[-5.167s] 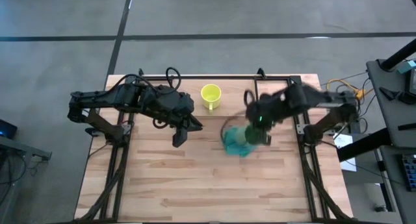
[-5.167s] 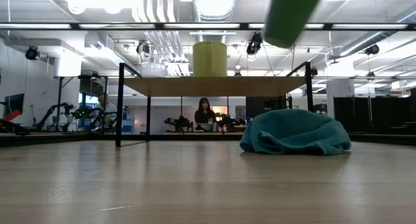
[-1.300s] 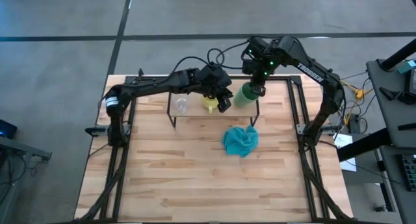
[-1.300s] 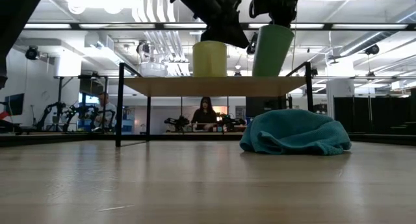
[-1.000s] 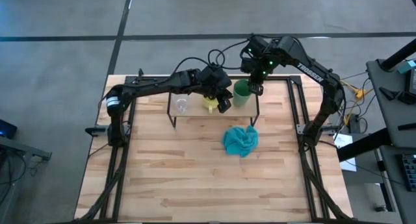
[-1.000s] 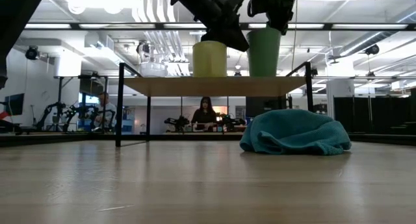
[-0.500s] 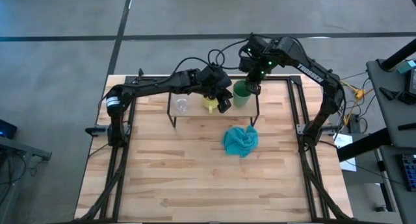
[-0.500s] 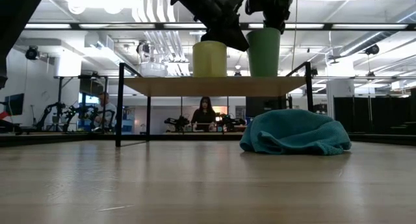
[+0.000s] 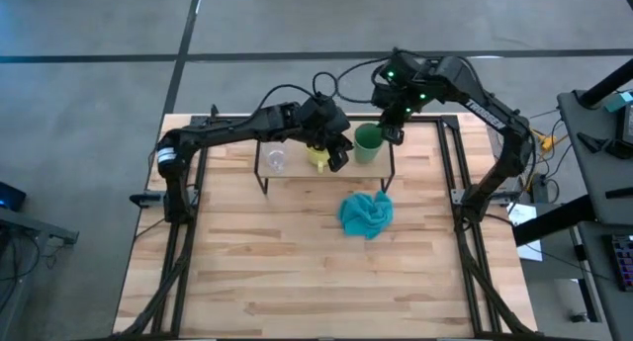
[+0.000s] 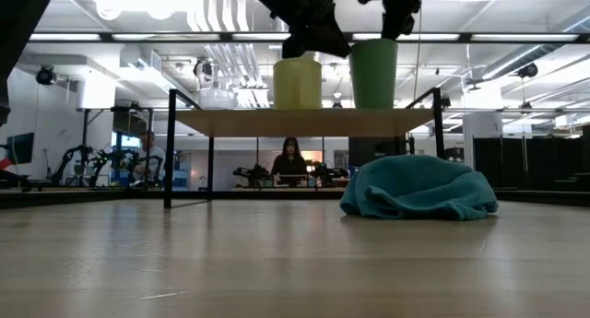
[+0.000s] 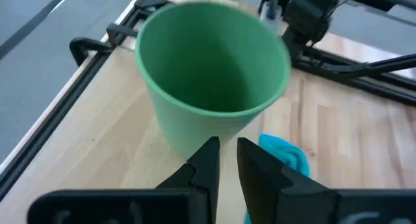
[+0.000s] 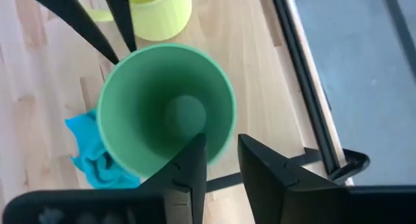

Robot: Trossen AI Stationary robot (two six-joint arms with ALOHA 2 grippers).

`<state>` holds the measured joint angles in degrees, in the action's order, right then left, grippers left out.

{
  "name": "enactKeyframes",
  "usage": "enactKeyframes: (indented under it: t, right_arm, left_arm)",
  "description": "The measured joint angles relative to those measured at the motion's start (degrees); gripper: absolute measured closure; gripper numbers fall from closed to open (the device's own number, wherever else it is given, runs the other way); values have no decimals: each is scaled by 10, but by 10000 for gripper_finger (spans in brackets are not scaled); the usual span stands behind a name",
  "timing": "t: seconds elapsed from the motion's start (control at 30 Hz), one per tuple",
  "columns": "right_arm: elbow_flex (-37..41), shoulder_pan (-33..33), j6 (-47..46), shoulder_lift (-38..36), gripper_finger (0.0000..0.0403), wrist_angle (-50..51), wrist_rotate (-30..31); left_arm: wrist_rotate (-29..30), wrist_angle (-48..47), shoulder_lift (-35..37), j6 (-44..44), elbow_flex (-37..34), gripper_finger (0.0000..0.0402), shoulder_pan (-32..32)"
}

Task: Stack small to large cups/mugs on shelf
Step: Put the green cup on the shelf, then return to Home Position

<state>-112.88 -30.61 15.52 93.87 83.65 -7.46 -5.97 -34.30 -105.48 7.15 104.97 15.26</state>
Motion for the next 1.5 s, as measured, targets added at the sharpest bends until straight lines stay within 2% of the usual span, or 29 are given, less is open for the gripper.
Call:
enactKeyframes:
  t: [0.23, 0.43, 0.67, 0.83, 1.03, 1.13, 1.27, 1.4, 1.5]
  right_arm:
    - [0, 0, -6, -73, 330, 0, 0]
    - [0, 0, -25, -147, 332, -32, 0]
    - [0, 0, -105, -221, 333, -65, 0]
    - [0, 0, -155, -261, 333, -60, 0]
    - [12, 0, -168, -309, 333, -58, -23]
    - [39, 0, -181, -341, 333, -65, -50]
    - [99, 0, -196, -401, 333, -101, -50]
    - [185, 0, -210, -477, 333, -180, -50]
    - [248, 0, -225, -533, 333, -225, -50]
  left_arm:
    - [-46, -24, 74, 1, 0, 362, -6]
    - [-47, -22, 158, 1, 0, 362, -12]
    - [-46, -22, 238, 0, -1, 362, -12]
    - [-46, -23, 275, 26, -1, 362, -12]
    - [-45, -53, 306, 45, -1, 362, -14]
    - [-45, -81, 316, 46, -4, 362, -15]
    - [-45, -87, 329, 46, -19, 362, -19]
    - [-41, -79, 360, 53, -63, 362, -20]
    - [-35, -26, 397, 76, -121, 362, -20]
